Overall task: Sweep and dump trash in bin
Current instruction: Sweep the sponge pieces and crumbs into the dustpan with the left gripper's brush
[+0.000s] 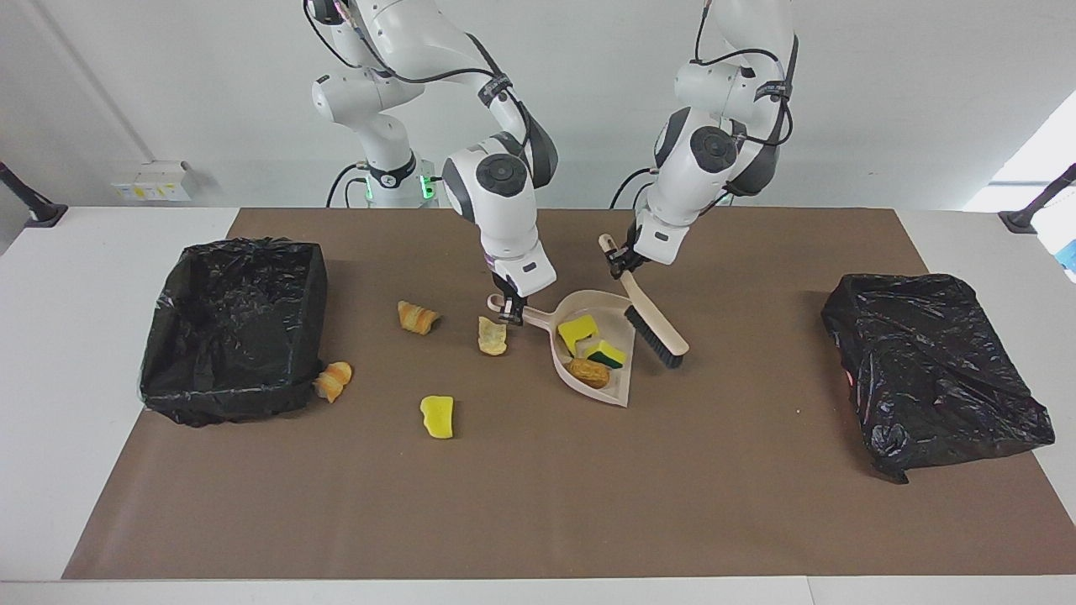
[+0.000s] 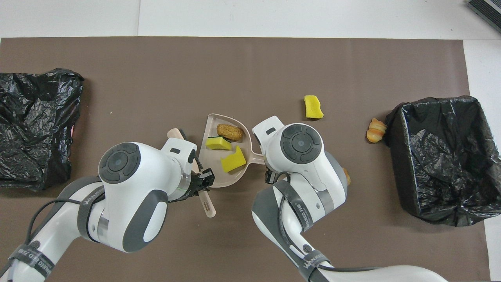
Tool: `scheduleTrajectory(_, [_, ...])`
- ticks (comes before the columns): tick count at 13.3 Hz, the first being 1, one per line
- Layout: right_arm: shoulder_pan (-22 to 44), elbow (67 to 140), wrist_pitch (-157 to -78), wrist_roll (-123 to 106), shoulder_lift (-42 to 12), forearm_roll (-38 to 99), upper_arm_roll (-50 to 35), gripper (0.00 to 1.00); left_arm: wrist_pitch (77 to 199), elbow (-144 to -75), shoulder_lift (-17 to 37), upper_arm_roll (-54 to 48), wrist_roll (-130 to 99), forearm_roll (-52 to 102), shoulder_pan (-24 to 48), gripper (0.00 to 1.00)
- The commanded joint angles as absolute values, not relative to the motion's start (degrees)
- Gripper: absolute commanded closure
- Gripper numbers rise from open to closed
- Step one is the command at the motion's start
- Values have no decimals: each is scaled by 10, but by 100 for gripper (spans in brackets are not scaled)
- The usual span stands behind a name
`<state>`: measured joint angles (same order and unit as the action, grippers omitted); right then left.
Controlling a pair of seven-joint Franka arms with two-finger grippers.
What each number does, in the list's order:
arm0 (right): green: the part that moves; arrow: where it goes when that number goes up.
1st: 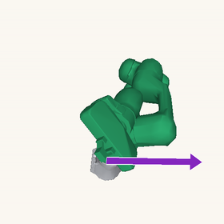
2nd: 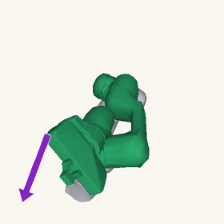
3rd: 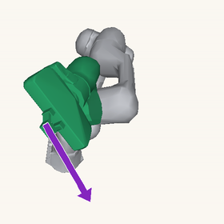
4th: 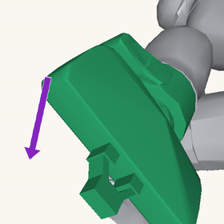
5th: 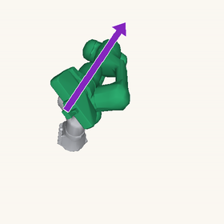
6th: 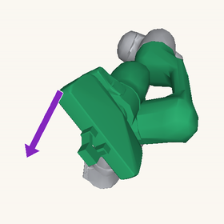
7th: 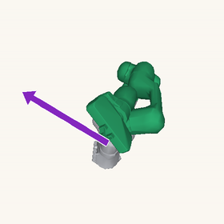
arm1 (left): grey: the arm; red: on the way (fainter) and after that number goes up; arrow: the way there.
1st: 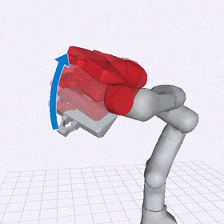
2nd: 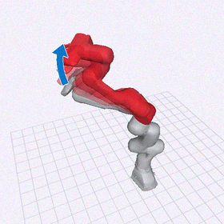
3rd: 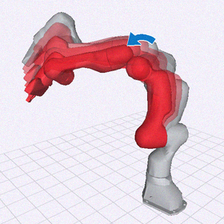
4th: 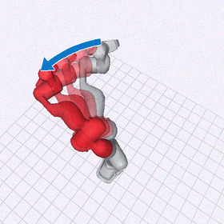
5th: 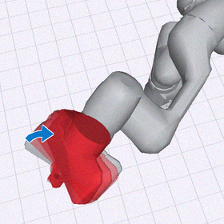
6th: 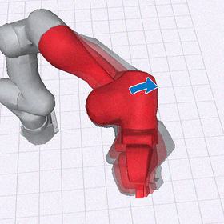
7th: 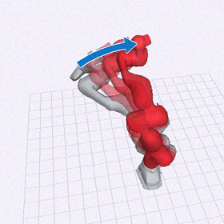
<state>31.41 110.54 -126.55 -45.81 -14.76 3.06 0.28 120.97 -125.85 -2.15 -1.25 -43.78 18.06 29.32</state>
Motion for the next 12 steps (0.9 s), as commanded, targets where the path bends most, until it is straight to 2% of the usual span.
scheduleTrajectory(1, [315, 1110, -1273, -471, -147, 45, 1, 100, 1126, -1220, -44, -4, -423, 189, 282, 100])
scheduleTrajectory(7, [310, 1101, -1265, -481, -146, 44, 1, 100, 1008, -1194, -60, 10, -269, 122, 250, 100])
scheduleTrajectory(12, [284, 1077, -1207, -559, -121, 44, 1, 100, 913, -1145, -75, 11, -166, 87, 211, 100])
